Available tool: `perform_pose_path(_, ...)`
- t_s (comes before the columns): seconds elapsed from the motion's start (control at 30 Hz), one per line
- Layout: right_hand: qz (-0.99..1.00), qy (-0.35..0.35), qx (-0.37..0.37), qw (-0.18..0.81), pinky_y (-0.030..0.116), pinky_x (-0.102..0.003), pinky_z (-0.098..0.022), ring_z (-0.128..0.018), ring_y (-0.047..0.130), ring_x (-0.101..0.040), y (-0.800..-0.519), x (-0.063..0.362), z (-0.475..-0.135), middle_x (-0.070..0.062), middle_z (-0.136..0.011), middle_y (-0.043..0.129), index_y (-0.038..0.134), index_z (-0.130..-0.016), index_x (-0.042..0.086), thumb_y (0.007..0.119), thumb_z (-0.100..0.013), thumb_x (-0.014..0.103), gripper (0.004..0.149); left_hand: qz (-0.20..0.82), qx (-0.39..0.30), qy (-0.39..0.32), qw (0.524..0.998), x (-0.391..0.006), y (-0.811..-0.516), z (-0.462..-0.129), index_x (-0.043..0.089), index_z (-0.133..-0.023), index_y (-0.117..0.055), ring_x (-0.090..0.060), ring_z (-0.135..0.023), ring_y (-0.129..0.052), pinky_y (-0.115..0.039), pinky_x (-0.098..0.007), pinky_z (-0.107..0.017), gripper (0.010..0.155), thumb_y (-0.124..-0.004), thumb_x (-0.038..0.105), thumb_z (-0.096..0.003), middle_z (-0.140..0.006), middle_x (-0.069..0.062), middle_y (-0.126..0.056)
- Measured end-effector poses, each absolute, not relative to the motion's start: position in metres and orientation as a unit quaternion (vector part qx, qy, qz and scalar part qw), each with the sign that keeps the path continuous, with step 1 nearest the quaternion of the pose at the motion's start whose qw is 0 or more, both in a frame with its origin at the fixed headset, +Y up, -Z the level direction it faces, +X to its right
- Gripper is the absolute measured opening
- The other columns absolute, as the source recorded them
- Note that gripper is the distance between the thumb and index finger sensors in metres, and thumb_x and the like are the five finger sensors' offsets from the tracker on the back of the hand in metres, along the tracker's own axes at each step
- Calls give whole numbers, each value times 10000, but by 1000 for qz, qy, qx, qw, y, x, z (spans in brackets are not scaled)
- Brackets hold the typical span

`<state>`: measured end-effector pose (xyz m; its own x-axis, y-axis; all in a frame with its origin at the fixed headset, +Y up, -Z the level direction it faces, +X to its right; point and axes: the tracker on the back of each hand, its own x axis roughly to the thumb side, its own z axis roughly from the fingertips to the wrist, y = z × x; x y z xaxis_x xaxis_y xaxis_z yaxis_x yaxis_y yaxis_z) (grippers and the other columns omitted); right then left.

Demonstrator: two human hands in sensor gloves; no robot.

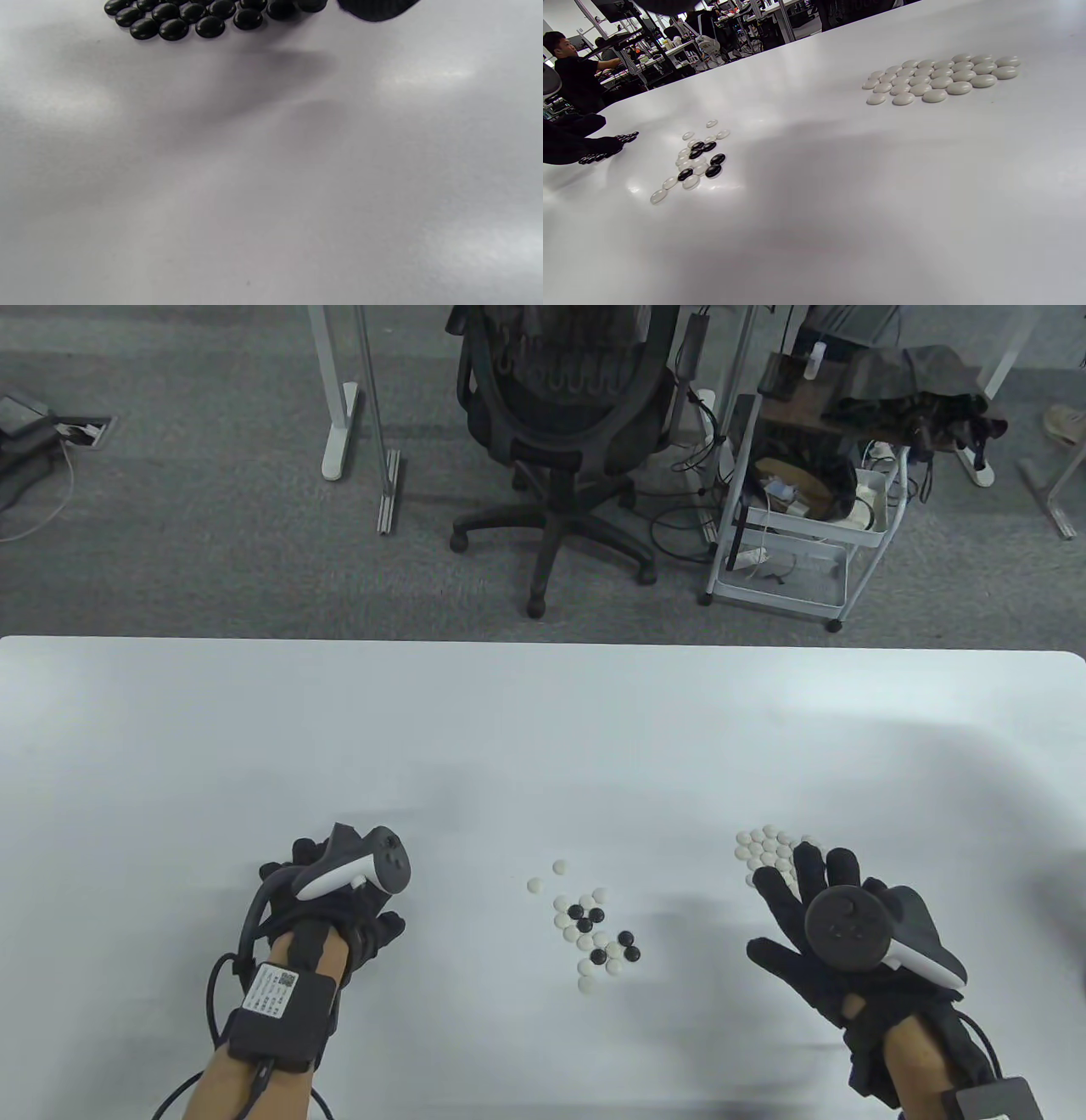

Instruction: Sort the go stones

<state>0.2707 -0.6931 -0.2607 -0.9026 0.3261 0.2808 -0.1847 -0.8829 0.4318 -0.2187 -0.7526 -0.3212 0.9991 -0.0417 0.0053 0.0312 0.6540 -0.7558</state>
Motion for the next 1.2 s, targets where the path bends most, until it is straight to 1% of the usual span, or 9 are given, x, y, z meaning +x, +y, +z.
perform_pose_path(0.2,954,200,175,135,34,-797,-526,-848,-145,-573,-693,272,-261,-320,-1055,-85,172,-1149,108,482,-562,528,785,-21,-412,17,911,-216,-749,-331,306,-1170,-300,-595,-878,201,13,-835,-552,623,-458,460,-587,-1064,-305,214)
perform_pose_path(0.27,954,201,175,136,34,-797,-526,-848,-144,-573,-693,272,-261,-320,-1055,-84,174,-1149,109,483,-562,528,784,-8,-393,11,919,-214,-741,-333,299,-1175,-286,-595,-879,203,12,-836,-556,634,-452,464,-586,-1063,-306,218)
perform_pose_path(0.33,954,200,175,137,34,-797,-527,-848,-145,-573,-693,272,-261,-320,-1055,-85,172,-1149,108,482,-562,528,786,35,-378,-4,925,-208,-730,-336,275,-1185,-287,-601,-880,201,8,-839,-555,651,-444,470,-585,-1069,-315,215)
perform_pose_path(0.43,954,202,174,136,34,-797,-526,-847,-144,-574,-693,272,-261,-320,-1055,-85,172,-1148,109,482,-562,528,784,51,-370,-29,927,-193,-716,-337,237,-1200,-383,-603,-884,192,3,-839,-557,664,-441,479,-585,-1092,-317,179)
perform_pose_path(0.63,954,202,173,136,33,-796,-526,-847,-146,-573,-694,273,-261,-320,-1055,-86,169,-1148,109,481,-562,529,786,0,-402,-127,907,-129,-705,-327,184,-1179,-562,-626,-915,98,-53,-842,-559,664,-479,483,-592,-1145,-348,45)
perform_pose_path(0.8,954,202,173,136,33,-796,-525,-846,-146,-573,-694,273,-262,-320,-1054,-86,167,-1147,110,482,-561,529,785,-49,-403,-211,889,-68,-710,-309,183,-1166,-606,-629,-920,68,-75,-842,-557,648,-499,479,-600,-1149,-352,10)
perform_pose_path(0.97,954,202,174,136,32,-796,-525,-846,-146,-573,-693,273,-261,-320,-1054,-87,166,-1145,112,482,-562,528,783,-72,-404,-294,863,-4,-717,-290,189,-1173,-575,-627,-916,74,-71,-842,-554,638,-504,473,-606,-1145,-353,19)
perform_pose_path(1.1,954,201,174,137,33,-796,-526,-847,-146,-573,-693,273,-262,-319,-1055,-86,166,-1146,110,481,-562,529,785,-89,-401,-320,854,30,-727,-284,199,-1193,-459,-626,-901,105,-54,-842,-549,644,-497,469,-610,-1120,-358,76)
perform_pose_path(1.2,954,200,175,139,33,-796,-525,-847,-146,-573,-693,273,-261,-320,-1055,-85,167,-1147,109,482,-561,528,786,-124,-395,-319,852,43,-737,-282,188,-1202,-344,-624,-883,148,-35,-843,-548,677,-470,475,-602,-1088,-365,137)
